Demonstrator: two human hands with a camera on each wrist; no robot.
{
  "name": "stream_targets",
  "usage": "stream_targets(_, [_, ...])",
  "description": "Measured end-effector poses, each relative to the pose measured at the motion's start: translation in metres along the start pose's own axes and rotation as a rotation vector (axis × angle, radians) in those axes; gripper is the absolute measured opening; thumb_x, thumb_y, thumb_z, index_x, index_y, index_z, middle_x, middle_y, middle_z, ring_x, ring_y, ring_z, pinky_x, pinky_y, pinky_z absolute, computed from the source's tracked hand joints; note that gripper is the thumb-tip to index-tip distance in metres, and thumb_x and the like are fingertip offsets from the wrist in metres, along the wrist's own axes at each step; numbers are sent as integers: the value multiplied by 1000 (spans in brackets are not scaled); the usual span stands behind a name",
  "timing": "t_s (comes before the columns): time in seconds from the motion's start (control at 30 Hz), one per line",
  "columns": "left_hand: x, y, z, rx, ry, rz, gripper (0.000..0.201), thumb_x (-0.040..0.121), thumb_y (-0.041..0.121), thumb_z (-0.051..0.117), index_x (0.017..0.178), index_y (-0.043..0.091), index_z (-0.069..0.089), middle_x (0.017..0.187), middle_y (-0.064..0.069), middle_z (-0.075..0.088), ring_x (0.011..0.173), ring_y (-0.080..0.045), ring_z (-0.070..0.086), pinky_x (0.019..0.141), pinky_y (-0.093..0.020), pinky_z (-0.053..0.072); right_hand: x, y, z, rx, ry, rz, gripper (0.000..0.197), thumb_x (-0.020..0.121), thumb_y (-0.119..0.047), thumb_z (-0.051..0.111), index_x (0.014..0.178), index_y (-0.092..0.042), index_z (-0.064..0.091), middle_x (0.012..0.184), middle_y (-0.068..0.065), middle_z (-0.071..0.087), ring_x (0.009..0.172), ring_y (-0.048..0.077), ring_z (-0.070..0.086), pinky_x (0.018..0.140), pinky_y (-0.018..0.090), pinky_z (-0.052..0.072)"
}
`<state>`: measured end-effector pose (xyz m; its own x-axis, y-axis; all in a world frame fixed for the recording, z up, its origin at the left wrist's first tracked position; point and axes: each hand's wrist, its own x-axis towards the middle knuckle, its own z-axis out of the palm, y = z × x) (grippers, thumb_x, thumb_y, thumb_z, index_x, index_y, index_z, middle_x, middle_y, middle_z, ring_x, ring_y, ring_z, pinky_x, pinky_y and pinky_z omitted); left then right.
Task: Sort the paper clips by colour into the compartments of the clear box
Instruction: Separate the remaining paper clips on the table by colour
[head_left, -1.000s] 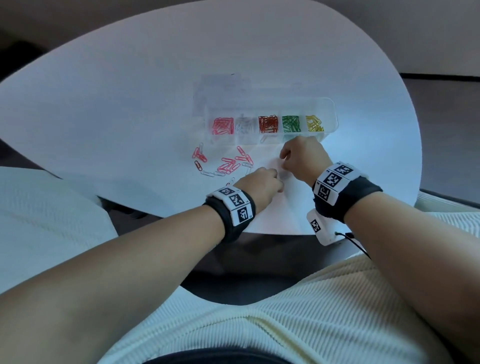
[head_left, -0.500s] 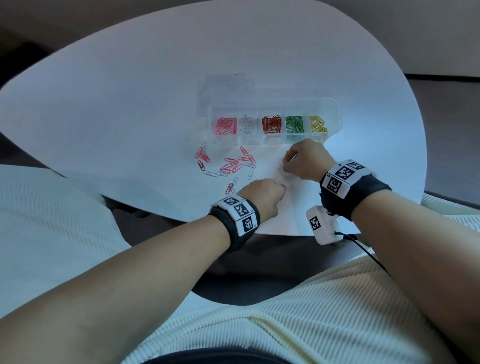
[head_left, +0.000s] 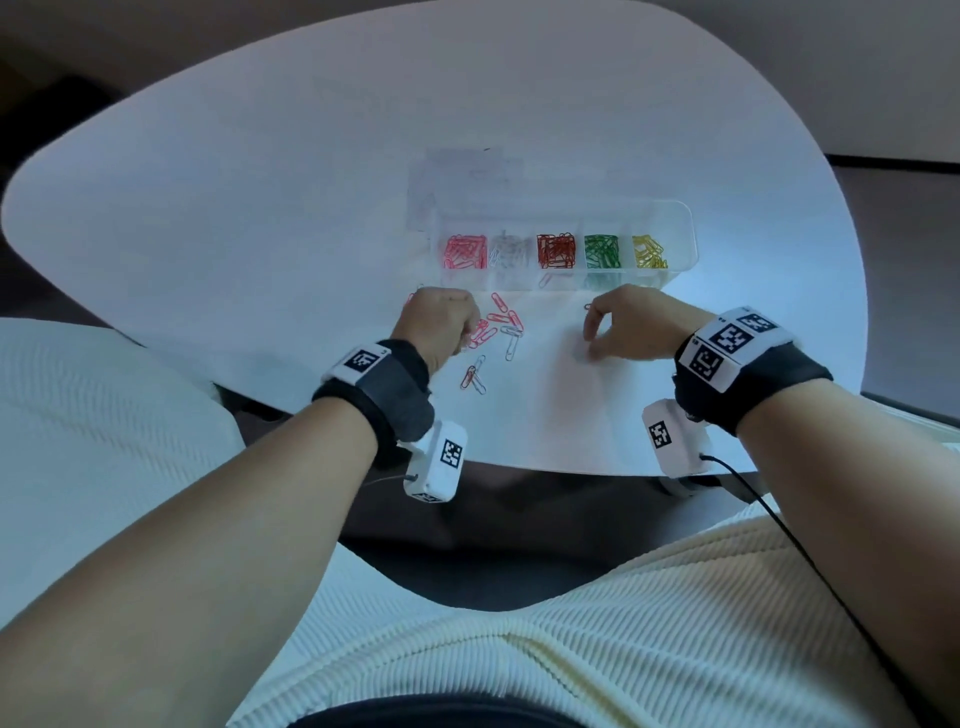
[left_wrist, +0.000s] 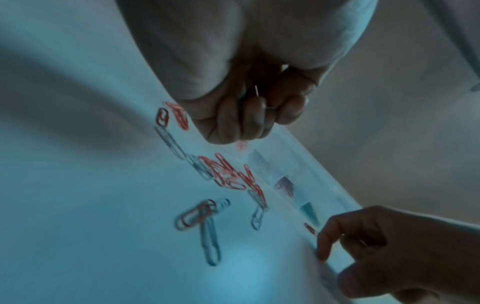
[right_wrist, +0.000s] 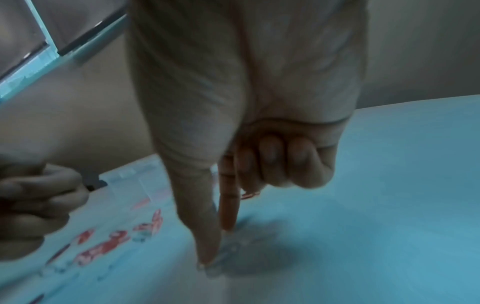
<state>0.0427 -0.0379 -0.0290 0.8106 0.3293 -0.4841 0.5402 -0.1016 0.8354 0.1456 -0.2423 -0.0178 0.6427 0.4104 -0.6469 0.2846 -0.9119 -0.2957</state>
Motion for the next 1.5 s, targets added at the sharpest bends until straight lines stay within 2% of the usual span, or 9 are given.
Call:
stream_targets(0.13, [-2,-7,-8,452,-43,34,19,75,18,53,56,15,57,52,3,52,55,-19,46,56,-25,39,-1,6,7,1,75,28,15,73,-28,81,82,-17,76,87,1,70,70,12,59,58,21,42])
stream_targets(0.3, [-12,-19,-9,807,-280,44,20,73,27,70,88,40,68,76,19,53,71,-4,51,67,-22,41,-1,-1,16,-36,38,67,25,80,-33,68,64,-15,61,72,3,63,68,21,59,56,22,39])
stream_targets(0.57, [-18,-26,-8,864,-206,108,8,74,42,74,82,40,75,83,19,62,82,-8,57,76,-21,46,-14,-26,10,837,-84,-85,33,74,8,38,50,-14,35,55,5,34,43,14,19,48,19,17])
stream_targets(0.87, [-21,-23,-2,902,-206,159,18,79,46,68,95,39,73,81,13,59,85,-13,61,77,-24,48,-16,-36,16,929,-87,-184,25,53,-1,39,64,-21,29,67,6,30,48,14,21,44,18,17])
stream_targets(1.07, [-15,-12,-11,956,-225,148,27,78,45,72,104,39,70,89,10,53,83,-12,51,75,-24,43,-12,-40,21,608,53,-228,21,78,3,52,71,-17,54,57,-4,45,47,7,36,47,21,29])
stream_targets(1.17, [-16,-15,-13,1014,-231,108,22,76,40,72,99,39,71,94,12,61,83,-13,55,76,-25,46,-11,-40,28,206,134,-271,23,88,-15,59,105,-25,71,64,-16,49,57,3,44,54,16,33])
stream_targets(1.27, [-19,-16,-9,1037,-219,98,15,77,38,70,91,38,72,96,13,66,82,-14,58,75,-26,49,-10,-36,32,33,70,-275,36,92,-23,59,126,-35,64,79,-6,65,61,6,47,61,22,40])
stream_targets(1.4, [-22,-16,-5,1066,-212,110,13,80,37,65,90,38,73,98,13,67,79,-14,55,70,-25,46,-6,-32,34,-25,120,-202,22,87,-28,67,106,-37,74,88,-6,71,70,10,57,73,30,53])
stream_targets(1.5, [-25,-15,0,1117,-229,132,16,80,37,62,93,37,71,96,10,67,77,-15,54,67,-25,41,-2,-30,39,-29,160,-171,9,83,-31,71,90,-33,77,86,-3,73,84,19,63,65,27,50])
